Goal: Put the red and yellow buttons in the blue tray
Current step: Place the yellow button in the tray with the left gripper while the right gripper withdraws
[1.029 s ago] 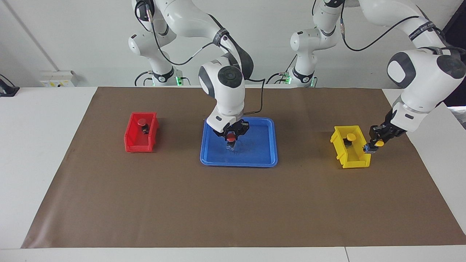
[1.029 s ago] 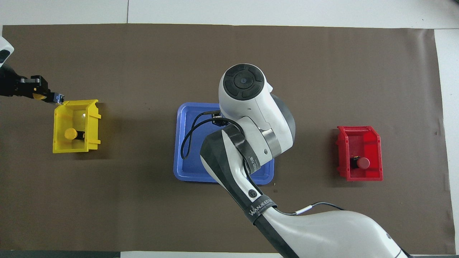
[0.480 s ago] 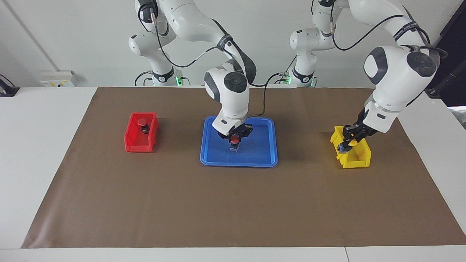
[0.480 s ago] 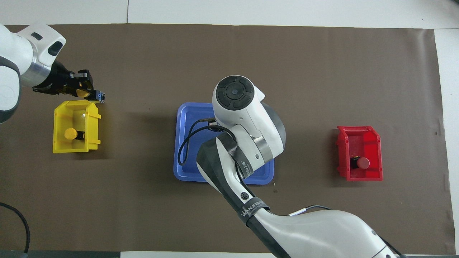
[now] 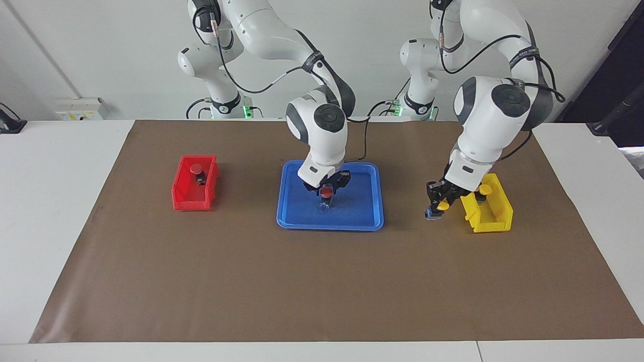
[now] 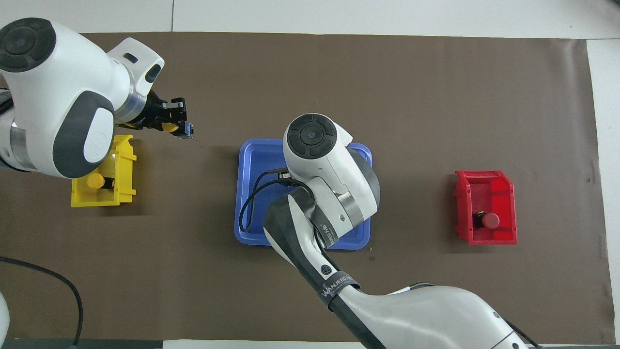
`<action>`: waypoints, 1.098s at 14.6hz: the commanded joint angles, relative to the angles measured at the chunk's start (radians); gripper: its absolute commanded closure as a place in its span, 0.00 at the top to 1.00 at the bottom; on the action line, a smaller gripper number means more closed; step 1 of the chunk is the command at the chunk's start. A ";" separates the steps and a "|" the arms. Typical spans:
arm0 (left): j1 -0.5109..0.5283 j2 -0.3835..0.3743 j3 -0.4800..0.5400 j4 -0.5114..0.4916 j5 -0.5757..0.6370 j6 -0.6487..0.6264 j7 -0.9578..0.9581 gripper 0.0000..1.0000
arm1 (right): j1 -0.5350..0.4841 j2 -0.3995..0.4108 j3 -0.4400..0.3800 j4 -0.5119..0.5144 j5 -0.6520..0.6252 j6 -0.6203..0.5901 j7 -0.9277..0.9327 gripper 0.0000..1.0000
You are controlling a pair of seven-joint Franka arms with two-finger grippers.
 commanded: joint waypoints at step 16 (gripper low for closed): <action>-0.342 0.084 0.014 -0.116 -0.002 0.162 -0.335 0.01 | -0.596 -0.629 -0.004 -0.658 -0.106 0.026 -0.449 0.76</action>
